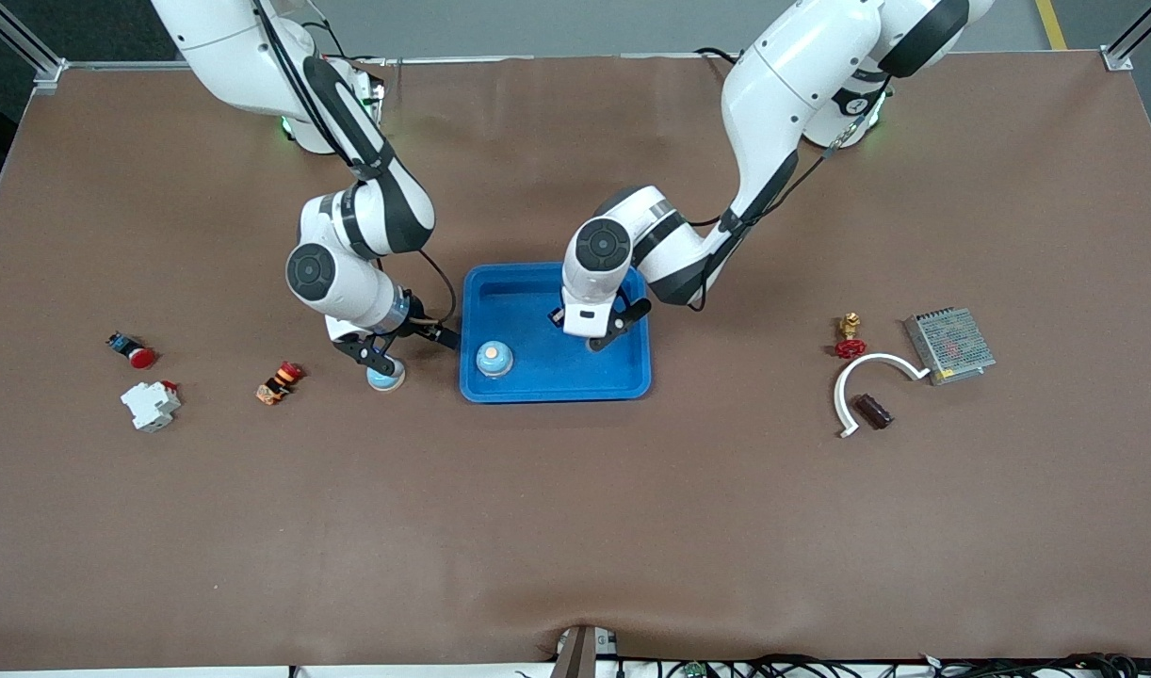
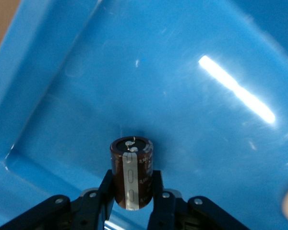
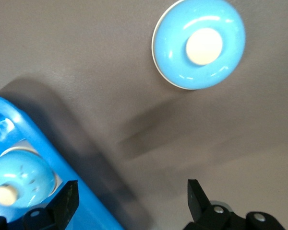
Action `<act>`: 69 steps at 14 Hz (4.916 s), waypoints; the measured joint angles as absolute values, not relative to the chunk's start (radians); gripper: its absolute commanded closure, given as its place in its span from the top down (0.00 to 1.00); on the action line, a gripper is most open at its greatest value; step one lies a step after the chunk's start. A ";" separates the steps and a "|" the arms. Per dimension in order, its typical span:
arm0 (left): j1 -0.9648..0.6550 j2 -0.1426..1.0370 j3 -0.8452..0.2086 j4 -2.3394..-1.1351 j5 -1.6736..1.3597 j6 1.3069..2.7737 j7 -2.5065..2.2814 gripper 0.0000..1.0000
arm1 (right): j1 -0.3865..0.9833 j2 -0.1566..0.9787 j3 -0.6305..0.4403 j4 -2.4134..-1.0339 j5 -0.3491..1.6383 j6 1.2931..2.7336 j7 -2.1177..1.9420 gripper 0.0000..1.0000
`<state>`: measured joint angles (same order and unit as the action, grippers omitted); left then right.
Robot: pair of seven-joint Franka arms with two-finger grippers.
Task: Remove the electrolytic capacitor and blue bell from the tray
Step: 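Grasp the second capacitor with the left gripper while the right gripper returns, then carry the capacitor with the left gripper while the right gripper grasps the bell, then release the capacitor by the bracket while the right gripper lifts the bell, then carry the second bell with the right gripper toward the first bell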
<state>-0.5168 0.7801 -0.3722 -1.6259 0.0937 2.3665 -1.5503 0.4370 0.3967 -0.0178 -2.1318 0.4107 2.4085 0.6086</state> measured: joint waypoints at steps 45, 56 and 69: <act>0.131 0.455 -0.348 -1.352 0.246 1.770 -0.512 1.00 | 0.688 0.582 -0.068 -1.913 0.118 2.518 1.205 0.00; 0.031 0.110 -0.211 -1.430 0.141 1.549 -0.148 1.00 | 0.600 0.565 -0.073 -1.795 0.117 2.268 1.199 0.00; 0.008 0.042 -0.163 -1.453 0.089 1.540 -0.129 1.00 | 0.408 0.335 -0.074 -2.016 0.143 2.168 0.675 0.00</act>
<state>0.0075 0.0420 -0.1634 -1.4534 0.0895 1.5396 -0.1291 0.4083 0.3346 -0.0743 -2.0161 0.1429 2.1685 0.6752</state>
